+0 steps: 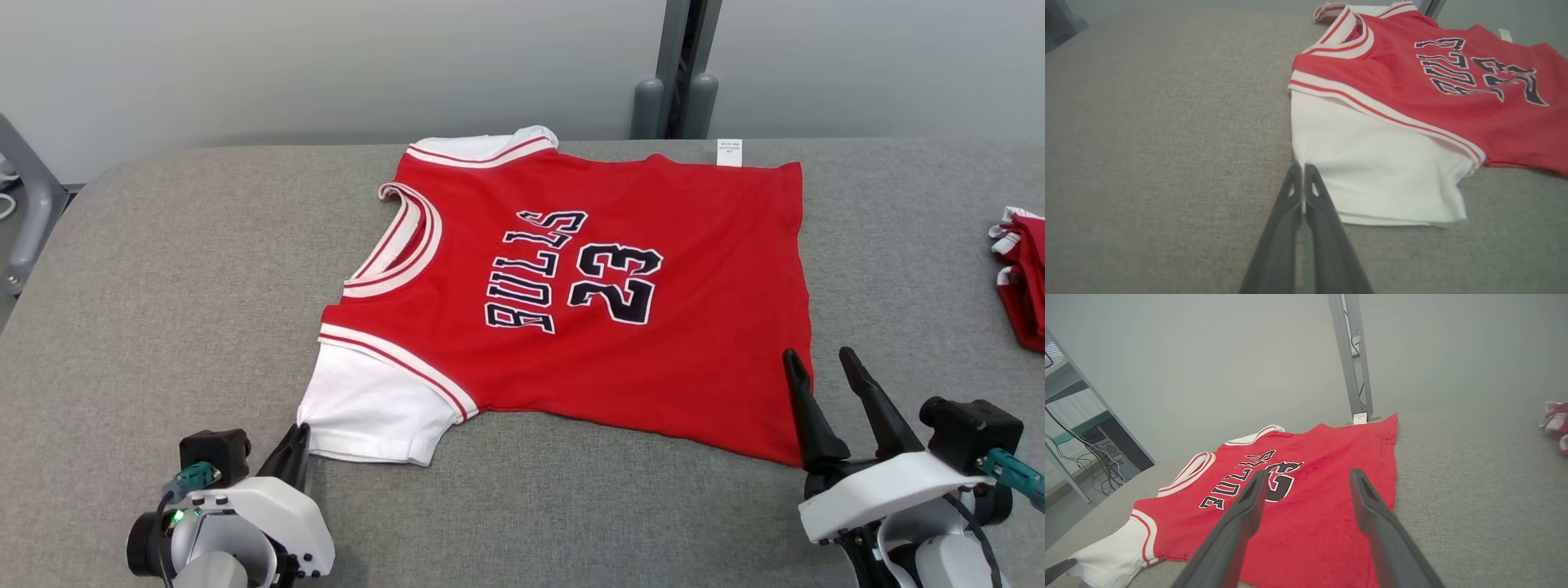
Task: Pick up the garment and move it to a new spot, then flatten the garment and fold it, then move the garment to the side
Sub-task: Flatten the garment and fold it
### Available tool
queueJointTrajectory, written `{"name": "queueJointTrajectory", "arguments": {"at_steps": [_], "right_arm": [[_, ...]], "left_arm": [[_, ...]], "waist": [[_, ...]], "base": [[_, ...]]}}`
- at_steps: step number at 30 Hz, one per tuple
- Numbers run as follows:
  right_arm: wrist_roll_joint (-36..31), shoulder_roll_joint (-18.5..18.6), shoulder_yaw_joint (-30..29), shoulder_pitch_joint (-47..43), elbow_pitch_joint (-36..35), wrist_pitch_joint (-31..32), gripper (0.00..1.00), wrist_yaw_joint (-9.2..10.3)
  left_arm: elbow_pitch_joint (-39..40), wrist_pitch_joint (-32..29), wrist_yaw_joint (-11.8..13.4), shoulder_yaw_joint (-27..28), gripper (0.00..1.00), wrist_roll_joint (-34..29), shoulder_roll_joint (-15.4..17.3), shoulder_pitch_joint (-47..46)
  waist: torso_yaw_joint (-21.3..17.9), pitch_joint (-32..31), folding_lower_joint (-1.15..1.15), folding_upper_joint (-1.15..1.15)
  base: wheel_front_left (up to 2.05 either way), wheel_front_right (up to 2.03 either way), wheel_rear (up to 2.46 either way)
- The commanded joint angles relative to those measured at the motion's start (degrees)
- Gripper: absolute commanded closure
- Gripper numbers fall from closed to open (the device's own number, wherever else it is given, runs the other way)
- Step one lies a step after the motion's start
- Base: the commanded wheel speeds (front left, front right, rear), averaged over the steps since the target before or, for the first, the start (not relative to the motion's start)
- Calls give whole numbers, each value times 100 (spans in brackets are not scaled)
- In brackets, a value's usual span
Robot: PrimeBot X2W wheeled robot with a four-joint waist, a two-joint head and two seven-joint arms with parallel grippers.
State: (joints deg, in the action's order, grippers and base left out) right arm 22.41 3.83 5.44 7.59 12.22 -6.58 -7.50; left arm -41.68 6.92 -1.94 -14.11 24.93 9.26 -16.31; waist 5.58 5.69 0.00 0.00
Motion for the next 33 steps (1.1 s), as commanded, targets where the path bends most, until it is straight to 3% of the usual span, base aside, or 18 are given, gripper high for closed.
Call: {"name": "queueJointTrajectory", "arguments": {"at_steps": [1,10,15,26,33], "right_arm": [[-58,36,-74,-57,11,-21,0,2],[-198,-43,-581,-205,417,-2,0,2],[-69,-80,-843,-226,1068,198,0,2],[722,-76,-438,106,2120,77,0,2],[703,-83,-289,363,2697,-127,0,2]], "left_arm": [[73,38,28,18,100,36,44,58],[762,64,106,-14,100,58,75,270],[1448,-72,234,-58,100,70,85,473],[2329,-337,409,-171,100,12,148,675],[2589,-437,423,-248,100,2,187,702]], "waist": [[-1,-16,0,0],[44,-85,0,0],[125,-88,0,0],[229,37,0,0],[296,101,0,0]], "base": [[0,0,0],[0,0,0],[0,0,0],[0,0,0],[0,0,0]]}}
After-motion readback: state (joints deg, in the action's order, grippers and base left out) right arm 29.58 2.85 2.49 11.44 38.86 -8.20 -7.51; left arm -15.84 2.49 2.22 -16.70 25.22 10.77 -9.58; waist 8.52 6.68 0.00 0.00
